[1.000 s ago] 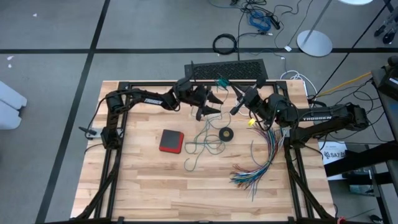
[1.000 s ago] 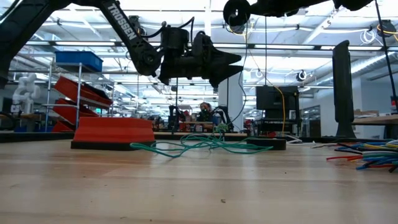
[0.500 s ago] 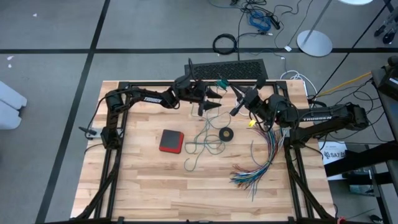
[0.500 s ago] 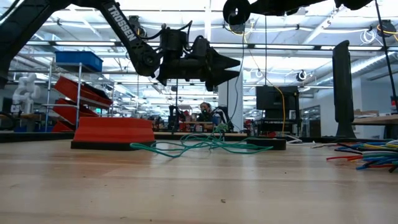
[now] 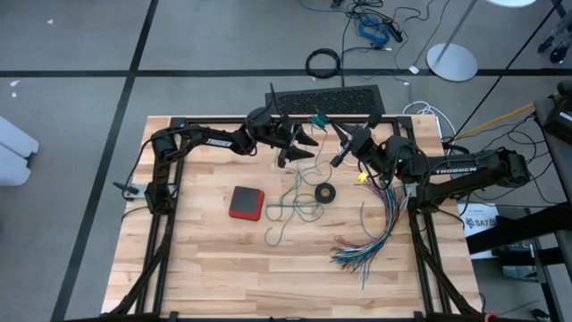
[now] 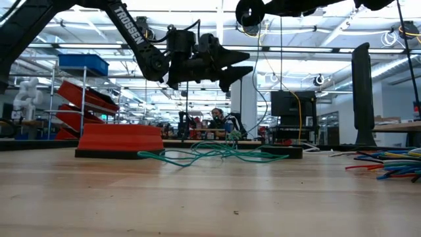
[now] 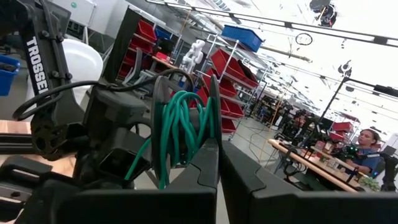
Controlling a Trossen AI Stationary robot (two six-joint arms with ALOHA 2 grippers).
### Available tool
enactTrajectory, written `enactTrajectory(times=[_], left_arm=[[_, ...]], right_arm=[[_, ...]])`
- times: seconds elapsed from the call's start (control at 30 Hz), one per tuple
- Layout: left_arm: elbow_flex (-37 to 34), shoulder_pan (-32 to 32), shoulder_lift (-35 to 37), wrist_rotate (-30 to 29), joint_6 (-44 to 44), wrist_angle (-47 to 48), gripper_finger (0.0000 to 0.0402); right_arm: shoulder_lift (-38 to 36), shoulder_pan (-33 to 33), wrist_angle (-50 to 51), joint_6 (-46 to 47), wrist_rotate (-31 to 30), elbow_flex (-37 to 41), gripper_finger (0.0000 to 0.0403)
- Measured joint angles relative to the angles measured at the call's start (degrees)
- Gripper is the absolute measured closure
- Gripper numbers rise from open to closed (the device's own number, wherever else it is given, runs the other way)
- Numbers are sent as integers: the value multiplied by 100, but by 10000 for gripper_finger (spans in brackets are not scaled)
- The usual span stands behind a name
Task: Coiling cords
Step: Coil the green wire cable on the spool
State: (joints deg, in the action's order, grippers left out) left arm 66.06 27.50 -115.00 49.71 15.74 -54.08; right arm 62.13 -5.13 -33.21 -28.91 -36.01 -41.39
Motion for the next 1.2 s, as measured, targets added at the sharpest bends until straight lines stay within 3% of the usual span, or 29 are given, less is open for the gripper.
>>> enactTrajectory(times=[0.37,0.67,1.0,1.2], left_arm=[[0,-157,0,-460,-655,122,167],[-1,-402,0,-993,-1055,214,240],[0,-395,0,-1243,-1060,428,283],[-2,-336,0,-1253,-1070,427,354]], right_arm=[[0,0,24,42,7,0,403],[0,0,36,101,13,0,403],[0,0,101,127,39,0,403],[0,-2,94,374,339,0,403]])
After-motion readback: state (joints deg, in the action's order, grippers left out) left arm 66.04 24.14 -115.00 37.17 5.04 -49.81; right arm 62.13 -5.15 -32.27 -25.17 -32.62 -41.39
